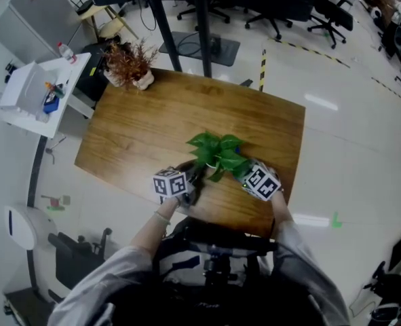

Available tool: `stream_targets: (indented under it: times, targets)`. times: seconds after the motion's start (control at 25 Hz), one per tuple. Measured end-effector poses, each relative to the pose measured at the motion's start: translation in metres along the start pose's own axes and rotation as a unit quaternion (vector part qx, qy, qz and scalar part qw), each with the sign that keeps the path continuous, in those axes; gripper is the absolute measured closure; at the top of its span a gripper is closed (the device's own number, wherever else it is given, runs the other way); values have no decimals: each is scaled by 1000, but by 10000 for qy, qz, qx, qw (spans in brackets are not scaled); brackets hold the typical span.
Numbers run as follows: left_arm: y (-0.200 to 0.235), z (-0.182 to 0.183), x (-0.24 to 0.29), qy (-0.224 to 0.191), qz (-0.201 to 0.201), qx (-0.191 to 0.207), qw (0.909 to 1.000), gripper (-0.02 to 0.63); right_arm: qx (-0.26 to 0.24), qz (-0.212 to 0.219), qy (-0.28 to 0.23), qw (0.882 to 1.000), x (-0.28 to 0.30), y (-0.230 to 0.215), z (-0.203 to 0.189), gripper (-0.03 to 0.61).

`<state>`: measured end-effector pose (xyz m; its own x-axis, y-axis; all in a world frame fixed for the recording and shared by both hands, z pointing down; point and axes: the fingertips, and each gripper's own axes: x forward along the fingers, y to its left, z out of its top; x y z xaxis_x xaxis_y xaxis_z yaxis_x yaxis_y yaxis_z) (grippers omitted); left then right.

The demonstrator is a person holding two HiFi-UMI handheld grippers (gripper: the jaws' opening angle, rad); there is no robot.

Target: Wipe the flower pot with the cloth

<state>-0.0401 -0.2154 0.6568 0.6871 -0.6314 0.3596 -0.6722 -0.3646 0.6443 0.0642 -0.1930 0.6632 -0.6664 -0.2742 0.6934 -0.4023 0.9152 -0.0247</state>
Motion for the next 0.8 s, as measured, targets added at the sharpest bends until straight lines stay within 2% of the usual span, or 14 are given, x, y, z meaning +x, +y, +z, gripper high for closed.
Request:
stream_targets:
  times: [0.28,0.44,0.68,0.8]
  targets:
    - [10,8,13,48,141,61,9999,609,270,196,-18,9994,12,43,-2,518]
    - [6,5,21,81,69,35,9999,609,443,318,-59,9985,23,66,3,518]
    - [3,-4,22,202,-20,22,9998,609,762,302,-103,9966,39,80,7,518]
    - [3,-8,17,220,-43,38,9997,609,990,116,-144,9949,36,79,7,518]
